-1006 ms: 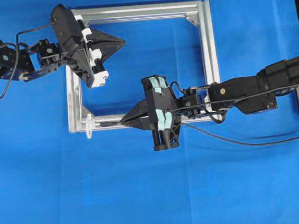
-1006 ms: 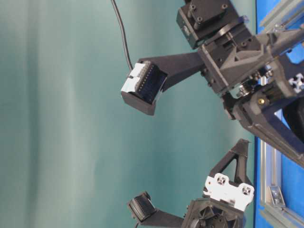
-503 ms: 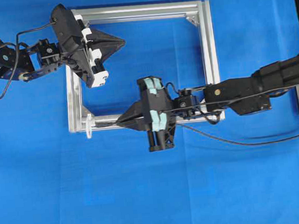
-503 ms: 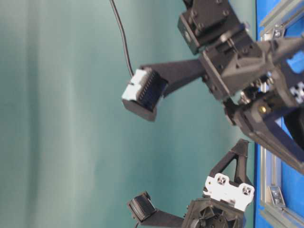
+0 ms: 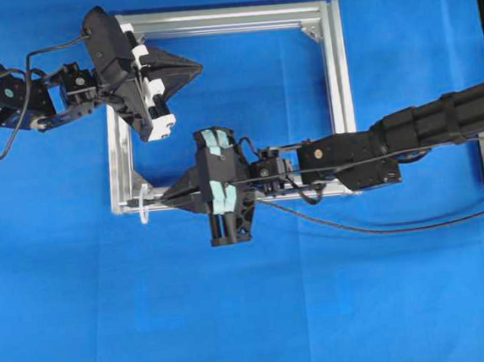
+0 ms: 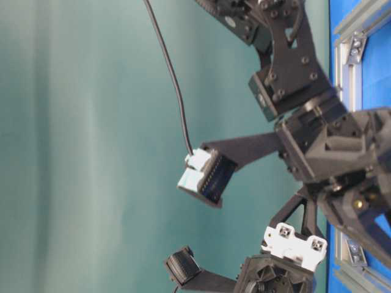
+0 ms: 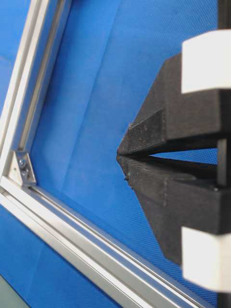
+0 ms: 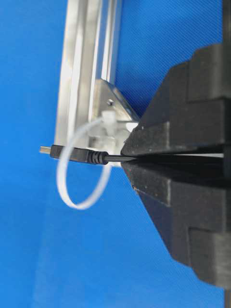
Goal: Insert the wire through the string loop located on the left side.
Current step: 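Push the USB plug through the white loop with the right gripper, then move the left gripper across toward the plug beyond the loop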
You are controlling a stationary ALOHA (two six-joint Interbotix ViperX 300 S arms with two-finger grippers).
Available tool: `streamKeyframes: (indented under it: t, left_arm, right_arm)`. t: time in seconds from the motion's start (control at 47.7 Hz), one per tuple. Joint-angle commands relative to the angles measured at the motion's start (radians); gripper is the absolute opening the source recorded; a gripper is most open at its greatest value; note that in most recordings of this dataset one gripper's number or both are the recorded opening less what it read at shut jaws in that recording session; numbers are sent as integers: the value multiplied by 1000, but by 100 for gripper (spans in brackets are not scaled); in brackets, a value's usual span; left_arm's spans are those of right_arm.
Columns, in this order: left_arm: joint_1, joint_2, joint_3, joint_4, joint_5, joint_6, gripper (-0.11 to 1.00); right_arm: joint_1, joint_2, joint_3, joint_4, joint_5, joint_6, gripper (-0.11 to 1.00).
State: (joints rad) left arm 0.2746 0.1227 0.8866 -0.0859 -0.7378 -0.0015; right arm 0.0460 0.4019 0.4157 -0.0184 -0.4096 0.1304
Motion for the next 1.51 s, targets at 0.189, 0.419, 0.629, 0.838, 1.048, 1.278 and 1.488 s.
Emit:
streamKeyframes:
  t: [0.189, 0.419, 0.629, 0.838, 1.048, 1.278, 1.488]
  left_arm:
    - [2, -31, -8, 2, -5, 3, 0]
    - [3, -31, -8, 2, -6, 3, 0]
    - [2, -32, -6, 2, -5, 2, 0]
    - [8, -94, 66, 2, -11, 2, 0]
    - [28, -213, 216, 2, -11, -2, 0]
    - [49, -348, 370, 2, -5, -9, 0]
    - [71, -469, 445, 3, 29, -9, 0]
  right_arm:
    - [-9, 11, -58, 3, -9, 2, -4]
    - [-11, 15, -67, 3, -9, 2, -4]
    - [-11, 15, -67, 3, -8, 2, -4]
    - [-11, 15, -64, 3, -6, 2, -4]
    - [-11, 14, -64, 3, -5, 2, -4]
    - [-11, 15, -64, 3, -5, 2, -4]
    - [-9, 15, -64, 3, -6, 3, -4]
